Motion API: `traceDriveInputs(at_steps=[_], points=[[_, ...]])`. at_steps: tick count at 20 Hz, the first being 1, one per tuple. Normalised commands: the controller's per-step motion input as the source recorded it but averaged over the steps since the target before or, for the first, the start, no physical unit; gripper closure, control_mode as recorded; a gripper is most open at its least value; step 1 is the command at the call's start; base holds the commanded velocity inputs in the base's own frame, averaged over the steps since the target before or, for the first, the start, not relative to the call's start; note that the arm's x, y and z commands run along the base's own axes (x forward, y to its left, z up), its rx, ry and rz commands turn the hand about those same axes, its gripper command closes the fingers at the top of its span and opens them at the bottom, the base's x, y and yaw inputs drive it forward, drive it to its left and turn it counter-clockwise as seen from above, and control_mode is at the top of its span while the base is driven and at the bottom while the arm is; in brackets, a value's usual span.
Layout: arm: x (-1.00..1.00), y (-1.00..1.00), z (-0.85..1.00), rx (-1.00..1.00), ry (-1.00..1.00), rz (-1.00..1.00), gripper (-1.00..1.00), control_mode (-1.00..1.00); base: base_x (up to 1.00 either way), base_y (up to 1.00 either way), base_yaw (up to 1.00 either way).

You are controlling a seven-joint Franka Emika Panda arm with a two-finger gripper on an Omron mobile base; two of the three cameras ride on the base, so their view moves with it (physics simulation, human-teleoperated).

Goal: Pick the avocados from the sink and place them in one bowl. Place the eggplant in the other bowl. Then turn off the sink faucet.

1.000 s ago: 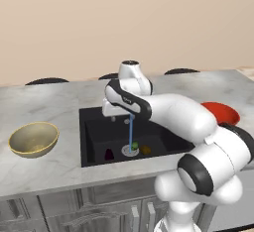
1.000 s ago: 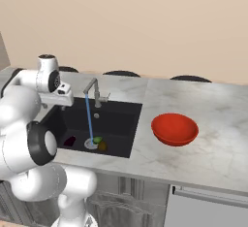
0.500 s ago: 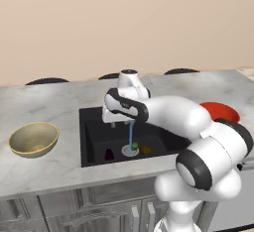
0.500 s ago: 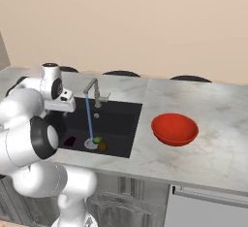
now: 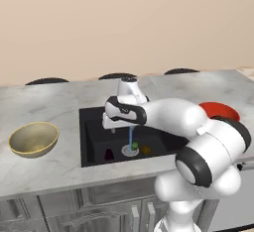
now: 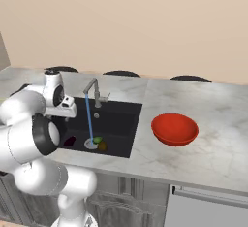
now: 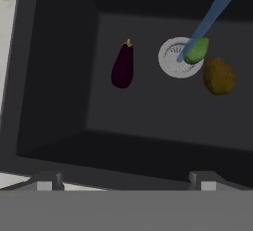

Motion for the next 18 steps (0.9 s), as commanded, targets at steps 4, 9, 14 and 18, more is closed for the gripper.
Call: traceDriveInputs(at_steps=[4,9,14,18], points=[[0.12,0.0,-0.22,0.0,0.0,0.0,-1.0,-1.0,0.0,0.0,0.0],[0.16,0.0,-0.27,0.0,0.0,0.0,-1.0,-1.0,0.0,0.0,0.0],[0.17,0.0,-0.27,0.0,0.0,0.0,-1.0,-1.0,0.0,0.0,0.0],[0.15,0.0,-0.24,0.0,0.0,0.0,-1.0,-1.0,0.0,0.0,0.0]])
